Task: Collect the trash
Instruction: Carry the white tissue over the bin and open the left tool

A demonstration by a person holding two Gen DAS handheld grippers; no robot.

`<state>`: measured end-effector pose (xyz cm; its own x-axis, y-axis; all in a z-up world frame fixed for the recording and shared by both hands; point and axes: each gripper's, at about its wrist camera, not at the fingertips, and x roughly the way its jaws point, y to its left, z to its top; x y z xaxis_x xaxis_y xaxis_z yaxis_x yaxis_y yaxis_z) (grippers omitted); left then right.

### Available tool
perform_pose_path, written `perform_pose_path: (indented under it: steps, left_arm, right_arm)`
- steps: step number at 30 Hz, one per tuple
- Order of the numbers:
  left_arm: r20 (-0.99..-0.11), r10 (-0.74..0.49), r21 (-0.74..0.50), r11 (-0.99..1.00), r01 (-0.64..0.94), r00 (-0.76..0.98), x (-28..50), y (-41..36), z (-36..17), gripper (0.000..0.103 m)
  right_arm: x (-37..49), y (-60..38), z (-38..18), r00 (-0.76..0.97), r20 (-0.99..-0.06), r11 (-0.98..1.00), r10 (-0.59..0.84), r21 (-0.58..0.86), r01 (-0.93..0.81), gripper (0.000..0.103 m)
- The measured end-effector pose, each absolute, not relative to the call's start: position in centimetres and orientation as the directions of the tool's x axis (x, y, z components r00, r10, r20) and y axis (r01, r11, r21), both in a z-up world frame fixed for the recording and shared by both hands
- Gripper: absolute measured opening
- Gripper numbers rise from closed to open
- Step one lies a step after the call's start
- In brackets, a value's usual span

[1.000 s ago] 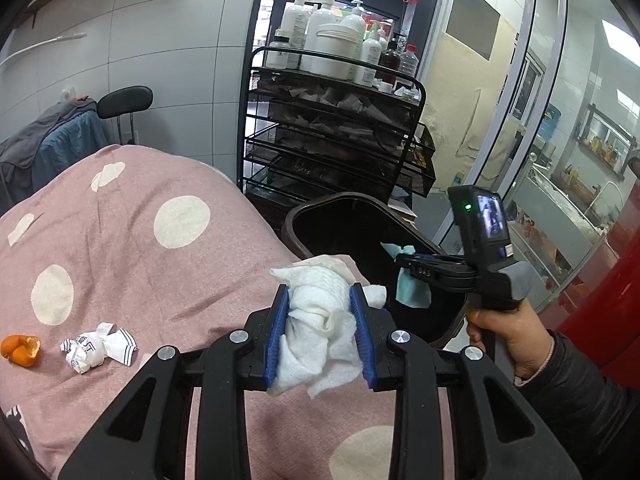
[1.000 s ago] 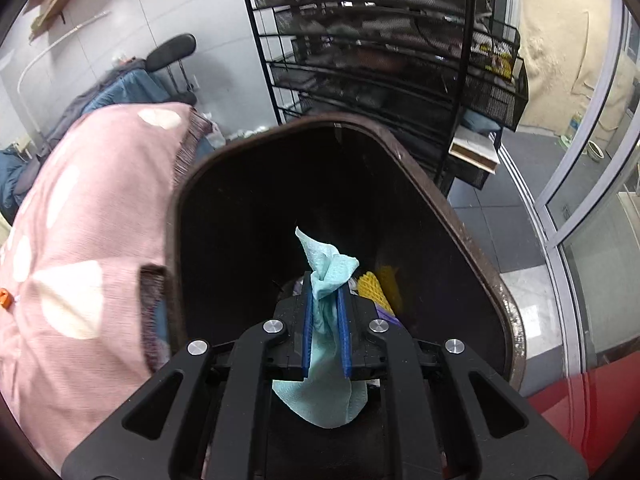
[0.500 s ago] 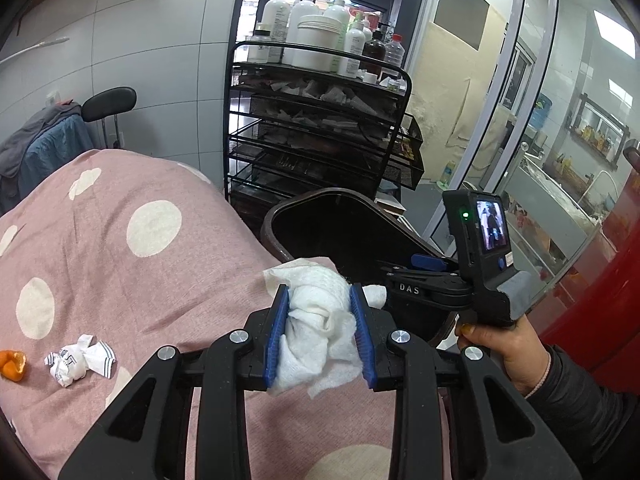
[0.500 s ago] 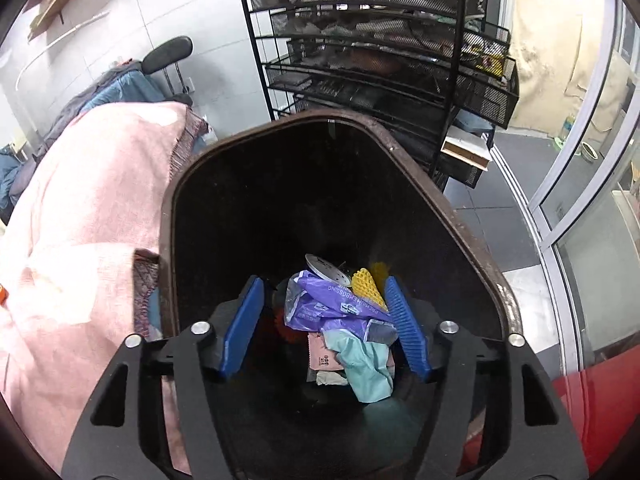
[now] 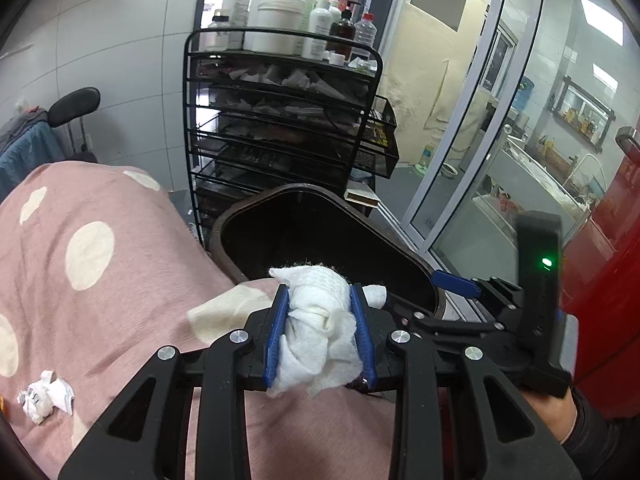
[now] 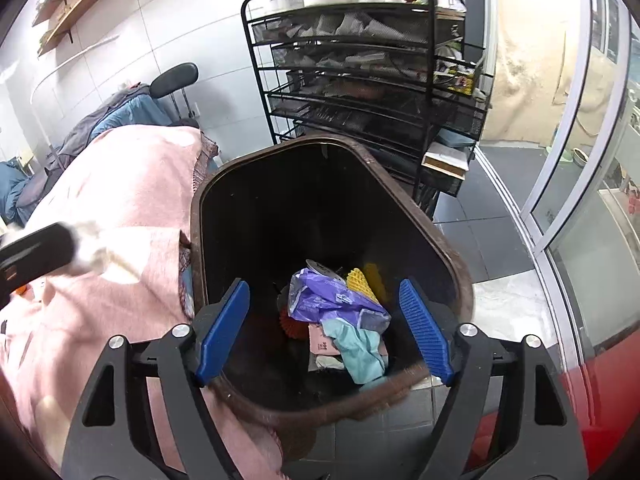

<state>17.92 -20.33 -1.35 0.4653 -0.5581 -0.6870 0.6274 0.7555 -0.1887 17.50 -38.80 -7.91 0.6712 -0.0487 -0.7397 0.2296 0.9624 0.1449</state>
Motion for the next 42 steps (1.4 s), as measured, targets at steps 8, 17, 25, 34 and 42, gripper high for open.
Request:
perform_pose_path:
  steps: [8,17,25,34,42]
  left_arm:
    - [-0.722,-0.553,-0.194,0.738,0.646,0.415,19.3,-23.2,-2.5,0.031]
    - [-0.767,-0.531,-0.194,0.726,0.66,0.359,21.0,-26.3,-3.7,0.031]
    - [-0.8,-0.502,-0.182,0.725,0.665,0.329,22.0,-28.5,-4.9,0.037]
    - [-0.795,-0.504,-0.181,0.729,0.66,0.338,22.3,-29.0,-5.2,0.077]
    - [-0.773,-0.513,-0.167,0.734,0.659,0.374,21.6,-28.0,-4.4,0.083]
  right_arm:
    - [14.7,-39.5,-7.7,0.678,-0.733,0.953,-0.053,0.165,0.253,0.078]
    - [13.6,-39.5,-7.8,0.679,-0.733,0.95,-0.042,0.181,0.255,0.078]
    - [12.8,-39.3,-8.0,0.675,-0.737,0.949,-0.037,0.185,0.254,0.078]
    - [12.0,-39.3,-8.3,0.672,-0.74,0.948,-0.032,0.19,0.255,0.082]
    - [12.0,-39.2,-8.3,0.67,-0.742,0.95,-0.031,0.186,0.251,0.082]
